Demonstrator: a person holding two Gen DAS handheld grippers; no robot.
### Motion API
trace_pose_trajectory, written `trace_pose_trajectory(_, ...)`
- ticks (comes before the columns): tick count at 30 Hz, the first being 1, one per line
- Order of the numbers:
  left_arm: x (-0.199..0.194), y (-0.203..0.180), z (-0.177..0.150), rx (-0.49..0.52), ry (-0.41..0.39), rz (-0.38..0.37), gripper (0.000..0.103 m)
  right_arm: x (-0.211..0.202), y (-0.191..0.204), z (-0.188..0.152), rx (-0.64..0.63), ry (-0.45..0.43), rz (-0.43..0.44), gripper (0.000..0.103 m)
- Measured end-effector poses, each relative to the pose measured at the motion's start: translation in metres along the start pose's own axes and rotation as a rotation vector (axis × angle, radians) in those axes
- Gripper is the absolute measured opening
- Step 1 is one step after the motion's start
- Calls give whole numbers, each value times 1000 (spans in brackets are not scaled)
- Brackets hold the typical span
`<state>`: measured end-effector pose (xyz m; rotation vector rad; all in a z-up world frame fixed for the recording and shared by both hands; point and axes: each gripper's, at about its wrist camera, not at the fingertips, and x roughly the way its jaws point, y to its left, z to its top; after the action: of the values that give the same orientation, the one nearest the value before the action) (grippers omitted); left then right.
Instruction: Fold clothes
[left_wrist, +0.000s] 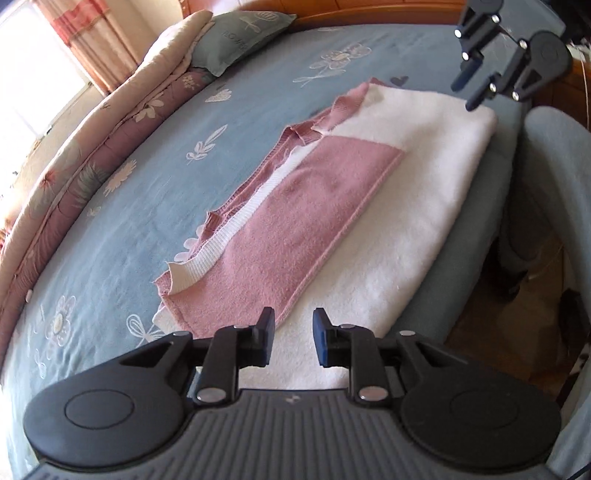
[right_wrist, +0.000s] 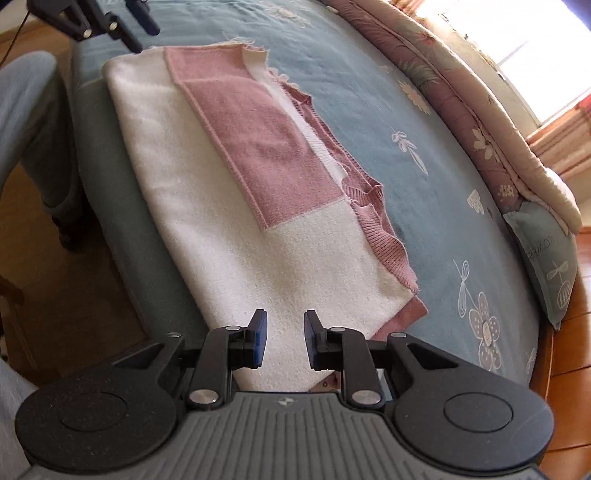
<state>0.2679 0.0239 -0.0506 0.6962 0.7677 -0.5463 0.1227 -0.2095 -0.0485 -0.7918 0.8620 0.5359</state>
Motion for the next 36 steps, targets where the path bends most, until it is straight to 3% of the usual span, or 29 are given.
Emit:
trace_pose_trajectory(2,15,-3,-9,-70,21,-44,23,12,-8,2,117,-9,43,25)
trace_pose_trajectory(6,42,-16,-44,-168,87,-88,23,39,7,-18,223,38,94,25)
trace_pose_trajectory(11,21,5,-59,-350,27,-125,29,27,2,-31,325,-27,98,28)
trace_pose_trajectory(15,10,23,-68,-483,-14,-158,50,12,-12,-39,453,-101,84,52)
trace_pose_trajectory(19,26,22,-82,-498,50,-173,50,36,-10,-56,515,-17,103,53)
trace_pose_trajectory(20,29,22,-84,-496,59,-173,50,37,-11,-58,526,-32,110,53)
trace_pose_trajectory(23,17,36,-69,-515,-7,-179,55,26,-24,-49,553,-93,108,55)
trace_pose_trajectory(25,12,48,-54,-528,-64,-169,63,16,-39,-38,591,-171,84,71)
trace_pose_trajectory(28,11,53,-27,-581,-137,-178,69,18,-60,-23,668,-248,84,78)
trace_pose_trajectory(33,41,40,-11,-716,-181,-285,70,60,-73,-17,797,-217,113,78)
trace_pose_trajectory(36,60,33,-20,-761,-140,-271,70,88,-67,-28,863,-149,95,80)
